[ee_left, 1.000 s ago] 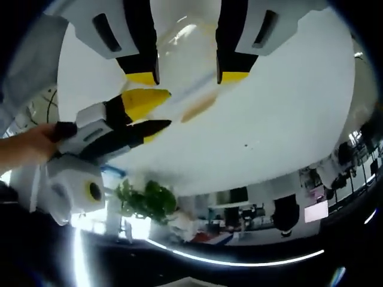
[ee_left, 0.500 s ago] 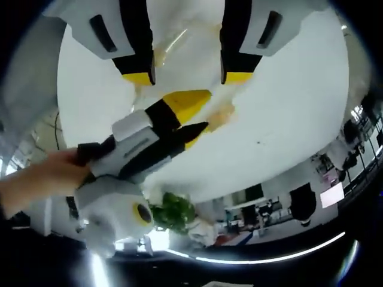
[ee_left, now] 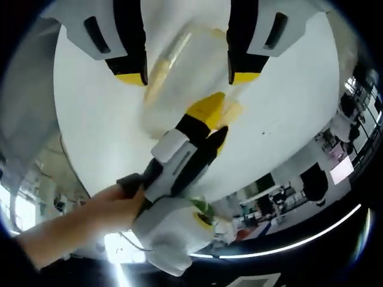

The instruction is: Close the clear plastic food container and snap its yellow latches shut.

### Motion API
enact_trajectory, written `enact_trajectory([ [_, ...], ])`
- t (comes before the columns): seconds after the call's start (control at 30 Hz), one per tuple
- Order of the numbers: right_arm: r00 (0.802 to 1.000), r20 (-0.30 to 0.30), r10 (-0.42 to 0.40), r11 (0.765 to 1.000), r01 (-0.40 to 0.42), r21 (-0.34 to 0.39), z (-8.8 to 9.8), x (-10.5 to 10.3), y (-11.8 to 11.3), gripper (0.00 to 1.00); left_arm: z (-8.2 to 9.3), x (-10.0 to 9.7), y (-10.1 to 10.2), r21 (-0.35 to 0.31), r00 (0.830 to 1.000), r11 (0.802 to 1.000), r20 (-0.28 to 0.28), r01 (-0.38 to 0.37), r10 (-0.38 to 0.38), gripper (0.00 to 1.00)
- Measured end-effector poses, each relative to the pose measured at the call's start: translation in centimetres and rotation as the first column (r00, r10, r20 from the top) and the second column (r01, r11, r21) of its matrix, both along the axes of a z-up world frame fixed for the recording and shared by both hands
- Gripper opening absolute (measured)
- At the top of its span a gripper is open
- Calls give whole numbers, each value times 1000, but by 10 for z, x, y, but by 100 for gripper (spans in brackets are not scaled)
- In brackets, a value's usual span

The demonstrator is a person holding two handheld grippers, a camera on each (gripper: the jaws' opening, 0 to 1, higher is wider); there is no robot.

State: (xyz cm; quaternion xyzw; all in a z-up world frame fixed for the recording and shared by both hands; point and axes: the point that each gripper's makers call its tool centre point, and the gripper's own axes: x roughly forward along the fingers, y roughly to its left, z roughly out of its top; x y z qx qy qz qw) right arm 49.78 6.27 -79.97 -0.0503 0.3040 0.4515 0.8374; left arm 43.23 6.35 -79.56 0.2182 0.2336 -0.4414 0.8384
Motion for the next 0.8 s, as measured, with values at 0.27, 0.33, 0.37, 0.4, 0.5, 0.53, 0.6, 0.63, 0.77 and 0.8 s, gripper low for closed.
enact_trajectory([
  [0.27,994,-54,99,995,-101,-18,-1,5,4,45,-1,-2,-2,22,999,999,15,38,-38,53],
  [0.33,986,-122,117,993,-113,38,0,1,9,44,-1,-2,-2,26,999,999,17,39,-39,53],
  [0.37,983,-130,126,991,-120,50,1,1,10,44,-1,-2,-2,28,999,999,17,40,-41,53],
  [0.4,985,-119,126,992,-122,39,0,4,8,44,-2,-2,-2,34,999,998,21,46,-47,53],
  [0.5,977,-105,188,979,-195,-63,-11,2,2,44,-7,-3,-4,65,997,996,29,67,-69,53],
  [0.53,972,-111,207,973,-216,-83,-14,0,1,44,-9,-3,-4,74,997,995,30,72,-75,53],
  [0.6,963,-105,247,958,-259,-124,-19,-2,0,45,-13,-4,-5,87,996,993,29,77,-80,53],
  [0.63,963,-120,241,963,-253,-95,-16,-2,3,46,-17,-2,-4,96,998,993,27,61,-64,52],
  [0.77,956,-140,260,956,-275,-106,-17,-2,2,46,-21,-1,-4,105,998,994,42,41,-46,52],
  [0.8,954,-139,267,953,-283,-107,-18,-3,3,45,-21,-2,-4,113,998,993,45,44,-49,53],
])
